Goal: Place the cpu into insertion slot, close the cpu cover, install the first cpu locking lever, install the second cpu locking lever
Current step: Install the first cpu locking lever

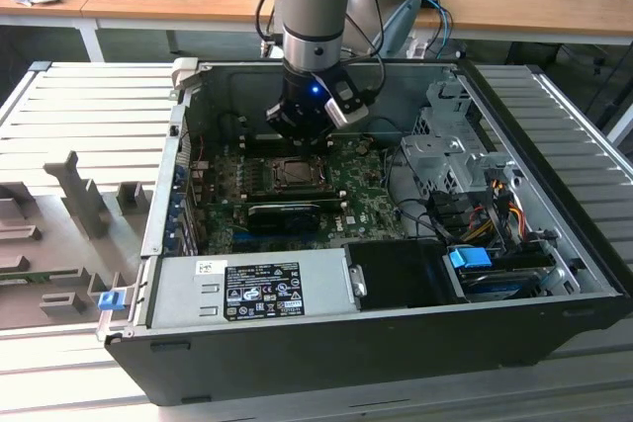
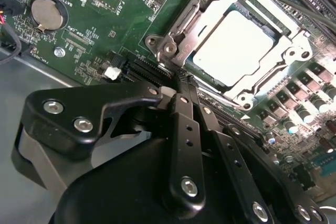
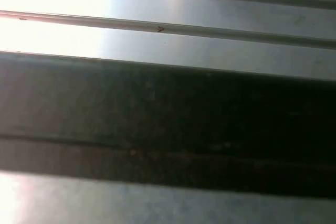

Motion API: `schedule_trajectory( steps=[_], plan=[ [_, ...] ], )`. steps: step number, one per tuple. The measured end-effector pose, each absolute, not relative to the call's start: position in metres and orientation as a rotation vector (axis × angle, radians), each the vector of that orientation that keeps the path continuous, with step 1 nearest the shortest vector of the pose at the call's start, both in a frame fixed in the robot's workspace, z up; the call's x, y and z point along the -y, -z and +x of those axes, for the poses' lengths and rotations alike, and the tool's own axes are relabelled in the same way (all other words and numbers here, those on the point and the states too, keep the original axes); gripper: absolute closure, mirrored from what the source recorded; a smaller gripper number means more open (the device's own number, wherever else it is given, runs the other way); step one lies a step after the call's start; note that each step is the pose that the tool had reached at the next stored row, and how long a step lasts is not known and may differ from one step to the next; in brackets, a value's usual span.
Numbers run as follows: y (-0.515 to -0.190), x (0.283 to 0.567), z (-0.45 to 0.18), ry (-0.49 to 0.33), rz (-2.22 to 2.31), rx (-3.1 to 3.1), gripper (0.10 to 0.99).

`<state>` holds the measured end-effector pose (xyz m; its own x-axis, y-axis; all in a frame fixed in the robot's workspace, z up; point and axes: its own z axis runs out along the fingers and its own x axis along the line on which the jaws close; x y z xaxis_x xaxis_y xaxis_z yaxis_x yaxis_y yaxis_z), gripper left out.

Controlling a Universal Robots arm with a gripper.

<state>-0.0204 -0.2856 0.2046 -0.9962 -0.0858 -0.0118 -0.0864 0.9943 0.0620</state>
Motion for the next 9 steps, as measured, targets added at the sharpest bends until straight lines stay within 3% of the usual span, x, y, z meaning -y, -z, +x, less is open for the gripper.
schedule_trajectory(
  steps=[9],
  plan=[
    [-0.2055, 0.2854, -0.0197, -0.091, -0.135, -3.128, 0.980]
  ],
)
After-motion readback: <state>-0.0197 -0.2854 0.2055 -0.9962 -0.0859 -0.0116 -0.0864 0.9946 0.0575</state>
